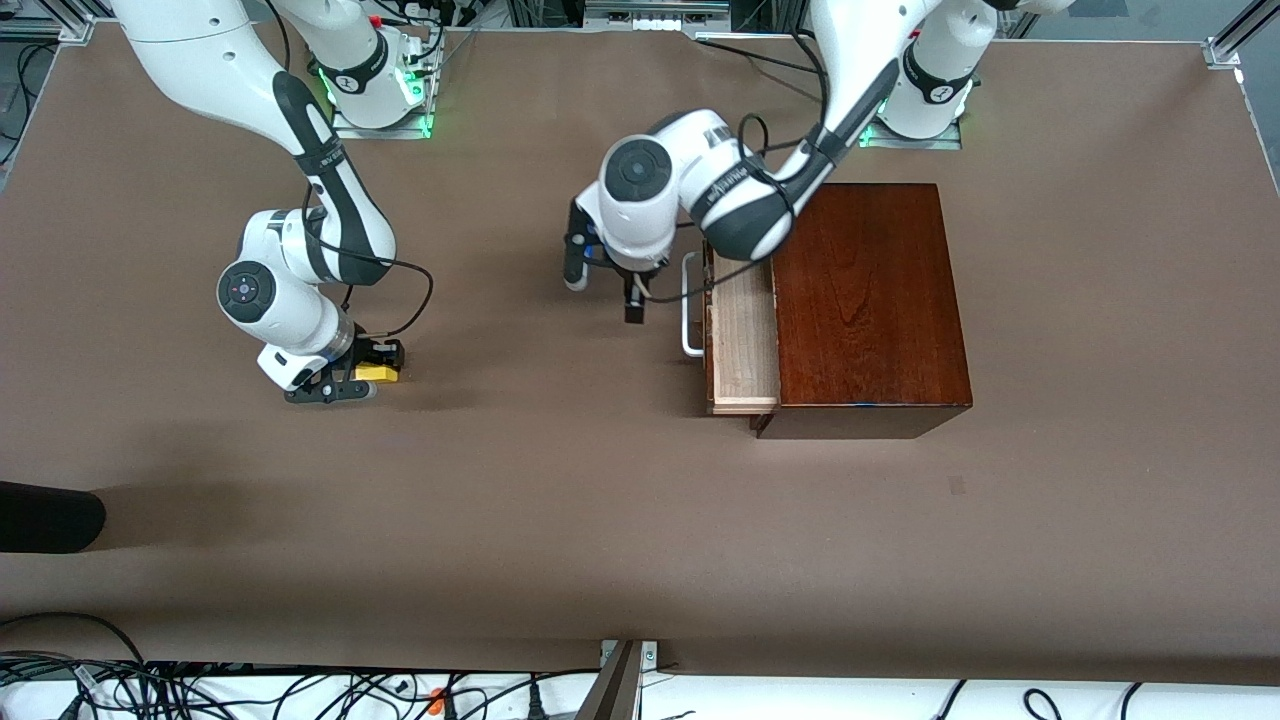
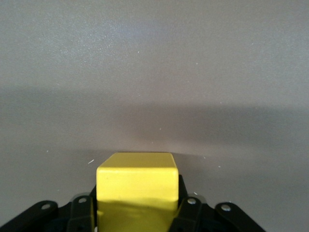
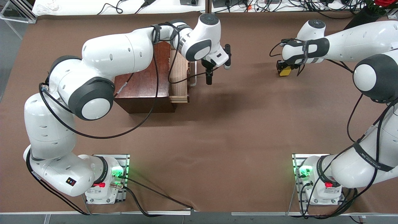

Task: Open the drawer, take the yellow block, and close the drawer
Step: 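Push the drawer shut with the left gripper while the right gripper lowers the cube, then release the cube on the table and withdraw the right gripper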

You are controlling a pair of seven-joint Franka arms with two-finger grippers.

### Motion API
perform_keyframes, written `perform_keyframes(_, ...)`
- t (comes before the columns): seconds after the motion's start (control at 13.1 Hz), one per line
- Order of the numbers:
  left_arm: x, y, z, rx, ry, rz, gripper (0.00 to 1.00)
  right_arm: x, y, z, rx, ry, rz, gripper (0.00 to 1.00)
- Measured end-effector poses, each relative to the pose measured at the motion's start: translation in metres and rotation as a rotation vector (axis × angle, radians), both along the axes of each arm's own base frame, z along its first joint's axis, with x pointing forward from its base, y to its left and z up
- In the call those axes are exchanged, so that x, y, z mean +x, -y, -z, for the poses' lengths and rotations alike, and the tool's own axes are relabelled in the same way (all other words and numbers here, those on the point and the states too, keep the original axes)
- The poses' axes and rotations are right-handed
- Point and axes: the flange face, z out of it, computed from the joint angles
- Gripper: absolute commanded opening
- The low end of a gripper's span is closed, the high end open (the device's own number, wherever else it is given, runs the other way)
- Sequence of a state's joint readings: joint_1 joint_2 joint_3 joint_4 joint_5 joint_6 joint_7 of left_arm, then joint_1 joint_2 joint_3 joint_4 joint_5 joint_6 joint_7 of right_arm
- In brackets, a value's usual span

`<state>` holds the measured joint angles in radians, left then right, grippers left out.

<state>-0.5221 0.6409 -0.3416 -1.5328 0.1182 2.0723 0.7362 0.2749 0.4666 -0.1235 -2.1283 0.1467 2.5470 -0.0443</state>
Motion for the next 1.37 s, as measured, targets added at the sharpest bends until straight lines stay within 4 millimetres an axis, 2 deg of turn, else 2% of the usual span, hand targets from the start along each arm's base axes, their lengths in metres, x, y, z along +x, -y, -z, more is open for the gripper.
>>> perform_keyframes(0.15,0.02,-0.033,0.012,0.027,-0.028,-0.016,1.0,0.003,-0.001,-0.006,0.003,0.011,-0.001,1.0)
perform_keyframes(0.31,0.029,-0.049,0.014,0.04,-0.057,-0.02,1.0,0.01,-0.004,-0.034,0.016,0.022,-0.004,1.0)
perform_keyframes(0.53,0.033,-0.064,0.008,0.076,-0.084,-0.023,1.0,0.023,-0.003,-0.12,0.05,0.015,-0.002,1.0)
perform_keyframes(0.76,0.038,-0.082,-0.001,0.116,-0.116,-0.037,1.0,0.017,0.017,-0.205,0.082,0.026,0.016,1.0)
perform_keyframes(0.99,0.044,-0.096,-0.005,0.141,-0.129,-0.047,1.0,0.001,0.024,-0.272,0.102,0.029,0.007,1.0)
perform_keyframes(1.22,0.045,-0.098,-0.005,0.155,-0.125,-0.041,1.0,0.001,0.022,-0.338,0.099,0.009,-0.021,1.0)
perform_keyframes(1.37,0.046,-0.101,-0.005,0.159,-0.127,-0.044,1.0,0.001,0.024,-0.364,0.072,0.008,-0.035,1.0)
